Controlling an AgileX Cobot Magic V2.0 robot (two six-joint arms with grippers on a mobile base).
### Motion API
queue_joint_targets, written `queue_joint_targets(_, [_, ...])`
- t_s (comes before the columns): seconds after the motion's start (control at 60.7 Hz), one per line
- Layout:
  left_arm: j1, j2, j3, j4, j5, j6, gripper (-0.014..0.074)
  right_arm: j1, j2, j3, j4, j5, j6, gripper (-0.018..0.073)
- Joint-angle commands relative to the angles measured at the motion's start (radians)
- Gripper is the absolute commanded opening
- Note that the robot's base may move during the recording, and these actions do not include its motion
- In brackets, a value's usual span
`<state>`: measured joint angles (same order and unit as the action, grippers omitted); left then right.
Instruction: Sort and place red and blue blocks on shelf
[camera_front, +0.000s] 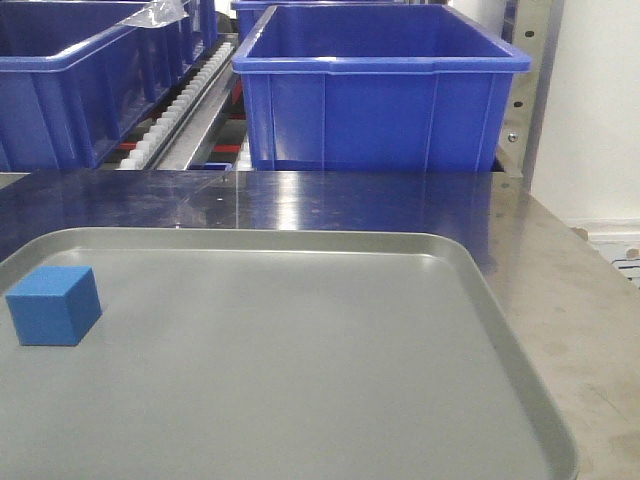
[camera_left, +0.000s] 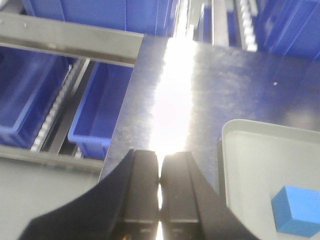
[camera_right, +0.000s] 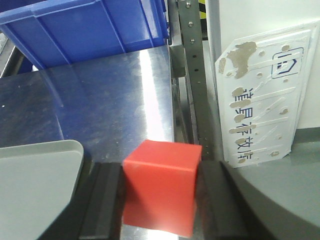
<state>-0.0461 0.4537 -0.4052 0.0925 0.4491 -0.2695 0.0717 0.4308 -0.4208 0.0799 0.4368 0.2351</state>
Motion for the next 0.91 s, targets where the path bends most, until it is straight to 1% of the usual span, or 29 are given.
queue_joint_targets(0.0, [-0.005, 0.068, -0.069, 0.003, -0.056, -0.001, 0.0135, -0.005, 0.003, -0.027, -0.010, -0.088, -0.004, 0.0049])
queue_joint_targets(0.231, [-0.005, 0.105, -0.094, 0.003, -0.075, -0.001, 0.0135, -0.005, 0.003, -0.027, -0.010, -0.088, -0.004, 0.0049])
queue_joint_targets(0.297, [-0.005, 0.105, -0.094, 0.025, -0.087, -0.001, 0.0135, -0.005, 0.003, -0.027, -0.010, -0.088, -0.004, 0.0049])
queue_joint_targets(0.89, [-0.005, 0.105, -0.094, 0.026, -0.064, -0.001, 0.0135, -0.005, 0.003, -0.027, -0.010, -0.088, -0.004, 0.0049])
